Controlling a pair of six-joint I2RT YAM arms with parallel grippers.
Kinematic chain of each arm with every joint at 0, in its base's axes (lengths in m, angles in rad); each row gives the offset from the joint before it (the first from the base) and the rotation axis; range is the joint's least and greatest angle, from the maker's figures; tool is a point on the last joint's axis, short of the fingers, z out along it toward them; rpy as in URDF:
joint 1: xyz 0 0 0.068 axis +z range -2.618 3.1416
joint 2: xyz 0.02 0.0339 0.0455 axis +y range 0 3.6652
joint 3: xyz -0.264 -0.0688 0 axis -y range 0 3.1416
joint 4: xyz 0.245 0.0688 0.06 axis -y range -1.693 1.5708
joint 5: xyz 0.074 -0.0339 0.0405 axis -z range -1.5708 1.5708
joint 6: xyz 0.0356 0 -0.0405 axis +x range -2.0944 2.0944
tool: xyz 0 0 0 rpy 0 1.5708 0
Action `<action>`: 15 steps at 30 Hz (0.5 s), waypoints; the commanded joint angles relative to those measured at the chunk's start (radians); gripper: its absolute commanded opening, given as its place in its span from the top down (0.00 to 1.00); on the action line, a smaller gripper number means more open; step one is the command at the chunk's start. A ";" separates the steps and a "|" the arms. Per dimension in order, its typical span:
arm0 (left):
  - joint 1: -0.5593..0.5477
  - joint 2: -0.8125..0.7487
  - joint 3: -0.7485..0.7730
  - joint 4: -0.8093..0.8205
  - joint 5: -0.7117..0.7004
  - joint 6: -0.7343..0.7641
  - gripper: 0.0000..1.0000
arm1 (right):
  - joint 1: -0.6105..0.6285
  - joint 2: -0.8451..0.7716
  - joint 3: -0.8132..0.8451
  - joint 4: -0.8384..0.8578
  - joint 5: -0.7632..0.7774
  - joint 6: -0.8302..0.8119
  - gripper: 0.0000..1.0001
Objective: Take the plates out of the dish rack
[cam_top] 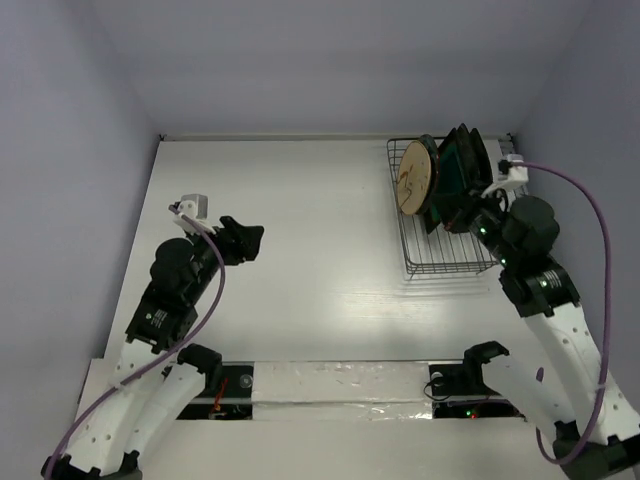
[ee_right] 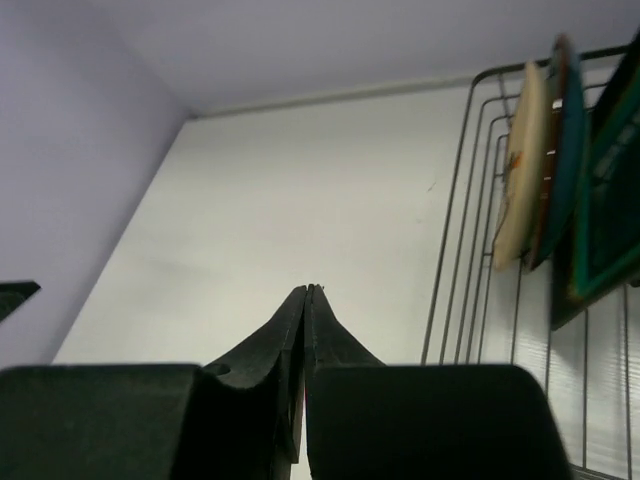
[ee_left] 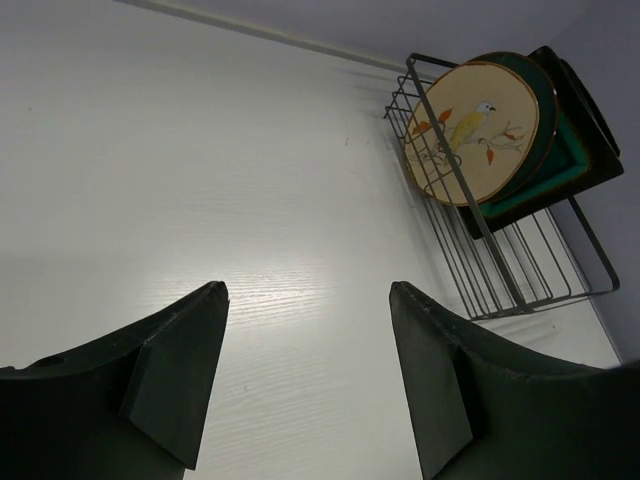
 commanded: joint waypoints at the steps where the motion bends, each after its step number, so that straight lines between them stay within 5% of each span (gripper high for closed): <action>1: -0.008 -0.042 0.009 0.025 0.017 0.022 0.37 | 0.104 0.110 0.096 -0.015 0.113 -0.039 0.95; 5: -0.008 -0.055 -0.016 0.002 0.023 0.029 0.42 | 0.118 0.279 0.223 -0.102 0.294 -0.100 0.65; 8: -0.008 -0.065 -0.041 0.007 0.071 0.016 0.60 | 0.118 0.432 0.363 -0.199 0.438 -0.148 0.62; 12: -0.008 -0.089 -0.048 0.001 0.051 0.019 0.96 | 0.118 0.595 0.516 -0.281 0.540 -0.182 0.73; 13: -0.008 -0.092 -0.047 -0.004 0.037 0.017 1.00 | 0.118 0.625 0.545 -0.317 0.543 -0.188 0.90; 15: -0.008 -0.101 -0.045 -0.013 0.020 0.019 1.00 | 0.118 0.678 0.619 -0.343 0.574 -0.205 0.97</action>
